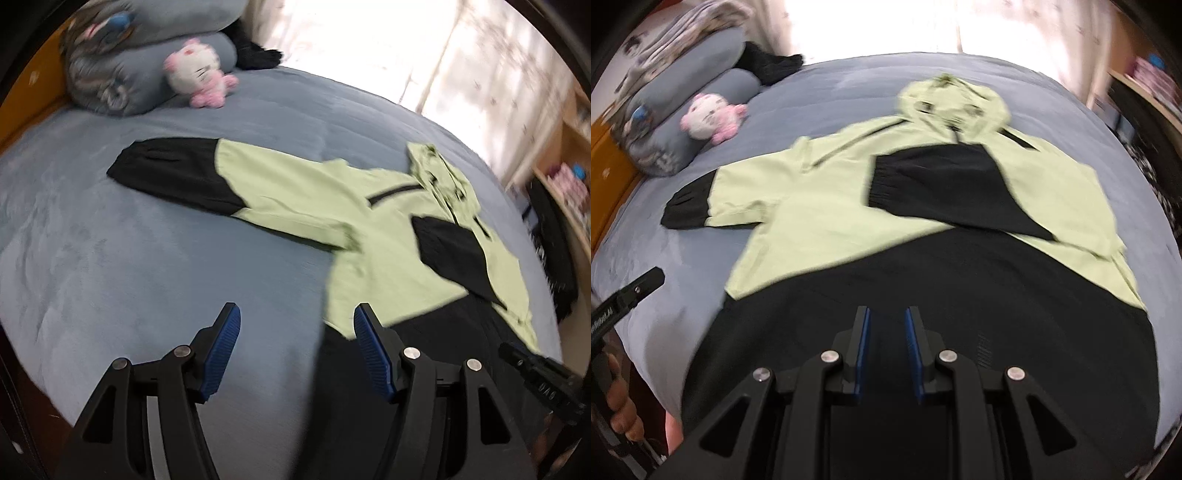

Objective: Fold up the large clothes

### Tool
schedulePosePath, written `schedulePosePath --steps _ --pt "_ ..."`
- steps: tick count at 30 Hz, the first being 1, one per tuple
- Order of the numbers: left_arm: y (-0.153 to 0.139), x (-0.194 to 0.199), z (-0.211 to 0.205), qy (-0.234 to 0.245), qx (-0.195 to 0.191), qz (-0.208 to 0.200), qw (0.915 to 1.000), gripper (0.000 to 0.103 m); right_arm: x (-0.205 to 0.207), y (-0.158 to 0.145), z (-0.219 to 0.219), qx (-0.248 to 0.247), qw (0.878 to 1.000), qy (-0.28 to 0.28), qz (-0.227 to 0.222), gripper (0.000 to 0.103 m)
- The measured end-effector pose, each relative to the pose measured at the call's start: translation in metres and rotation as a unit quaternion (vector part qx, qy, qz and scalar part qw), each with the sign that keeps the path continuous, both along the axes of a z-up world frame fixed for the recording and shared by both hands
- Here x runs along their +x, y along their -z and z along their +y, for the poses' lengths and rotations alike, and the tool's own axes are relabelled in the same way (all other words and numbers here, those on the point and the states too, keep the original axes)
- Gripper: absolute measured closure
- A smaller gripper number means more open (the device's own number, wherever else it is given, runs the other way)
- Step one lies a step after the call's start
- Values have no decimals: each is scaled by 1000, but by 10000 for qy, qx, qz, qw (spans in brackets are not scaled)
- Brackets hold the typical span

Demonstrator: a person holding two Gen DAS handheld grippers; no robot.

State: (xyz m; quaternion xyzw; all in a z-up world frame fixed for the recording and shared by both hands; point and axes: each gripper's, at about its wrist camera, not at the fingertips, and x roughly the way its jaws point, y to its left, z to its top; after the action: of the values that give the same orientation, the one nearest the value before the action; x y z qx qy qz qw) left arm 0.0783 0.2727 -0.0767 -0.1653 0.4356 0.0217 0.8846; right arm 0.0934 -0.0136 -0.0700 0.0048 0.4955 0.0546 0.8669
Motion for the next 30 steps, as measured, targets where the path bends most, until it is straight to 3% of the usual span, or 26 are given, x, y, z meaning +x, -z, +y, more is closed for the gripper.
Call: schedulePosePath --steps 12,16,23,24,26,27,30 --pt "72 105 166 -576 -1046 205 9926 41 90 25 132 54 9976 -622 -292 84" --pt "98 136 202 -694 -1390 371 9872 41 117 36 157 129 9973 -651 -312 84" --pt "117 174 243 -906 -1886 173 9777 41 153 54 174 328 9979 -501 -225 84" --pt "121 178 248 -990 -1964 93 9755 43 155 56 175 361 9981 -462 -209 84" --pt "123 181 249 -1146 -1812 3 9768 60 159 62 173 466 9982 -352 -150 84" --pt "125 182 249 -1238 -1687 21 9779 74 160 65 172 522 9981 -318 -113 84" --pt "130 176 249 -1419 -1632 -151 9762 94 161 71 170 581 9979 -288 -32 84"
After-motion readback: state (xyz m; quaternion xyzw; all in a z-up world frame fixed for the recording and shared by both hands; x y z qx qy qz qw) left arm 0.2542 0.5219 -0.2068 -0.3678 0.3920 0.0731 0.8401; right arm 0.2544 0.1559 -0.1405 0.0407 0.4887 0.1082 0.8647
